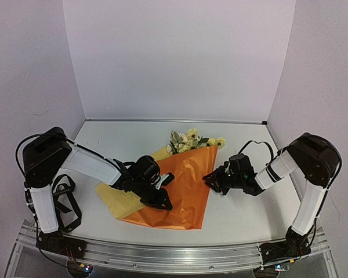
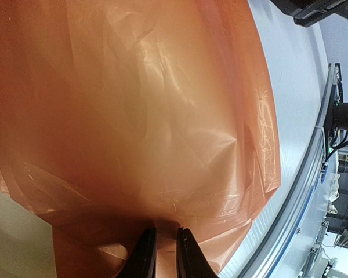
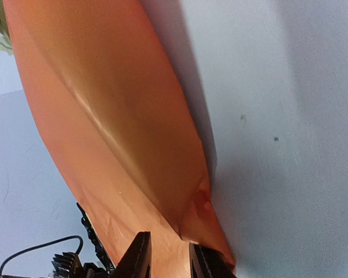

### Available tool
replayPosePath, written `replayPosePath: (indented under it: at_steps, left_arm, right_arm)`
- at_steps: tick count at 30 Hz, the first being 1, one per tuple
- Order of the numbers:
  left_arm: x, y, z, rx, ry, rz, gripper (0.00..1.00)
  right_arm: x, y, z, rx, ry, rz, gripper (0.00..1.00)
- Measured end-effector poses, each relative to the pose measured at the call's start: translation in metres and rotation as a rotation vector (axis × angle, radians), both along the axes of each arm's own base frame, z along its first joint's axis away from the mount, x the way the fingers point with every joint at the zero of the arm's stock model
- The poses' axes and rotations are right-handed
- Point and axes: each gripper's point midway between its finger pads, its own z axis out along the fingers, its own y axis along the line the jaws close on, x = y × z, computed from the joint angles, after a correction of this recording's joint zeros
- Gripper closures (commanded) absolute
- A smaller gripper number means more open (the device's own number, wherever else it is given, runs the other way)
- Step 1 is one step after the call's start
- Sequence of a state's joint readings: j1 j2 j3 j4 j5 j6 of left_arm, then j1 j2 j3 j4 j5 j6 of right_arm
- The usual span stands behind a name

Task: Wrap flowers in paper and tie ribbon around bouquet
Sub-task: Press the fold line of the 2/3-folded wrapping paper.

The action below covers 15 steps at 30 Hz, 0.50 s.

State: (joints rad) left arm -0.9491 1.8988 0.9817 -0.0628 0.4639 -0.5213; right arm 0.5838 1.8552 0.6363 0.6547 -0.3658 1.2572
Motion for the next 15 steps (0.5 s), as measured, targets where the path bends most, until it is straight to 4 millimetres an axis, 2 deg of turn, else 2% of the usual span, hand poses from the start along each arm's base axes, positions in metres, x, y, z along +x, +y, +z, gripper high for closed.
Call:
replayPosePath:
  at_steps: [7, 15]
  left_arm:
    - [0.006, 0.002, 0.0, 0.001, -0.01, 0.011, 0.85]
    - [0.007, 0.002, 0.0, 0.003, -0.015, 0.006, 0.86]
  right_arm:
    - [0.025, -0.011, 0.008, 0.001, 0.015, -0.036, 0.75]
    - [0.067, -0.031, 0.025, -0.023, -0.016, -0.1, 0.75]
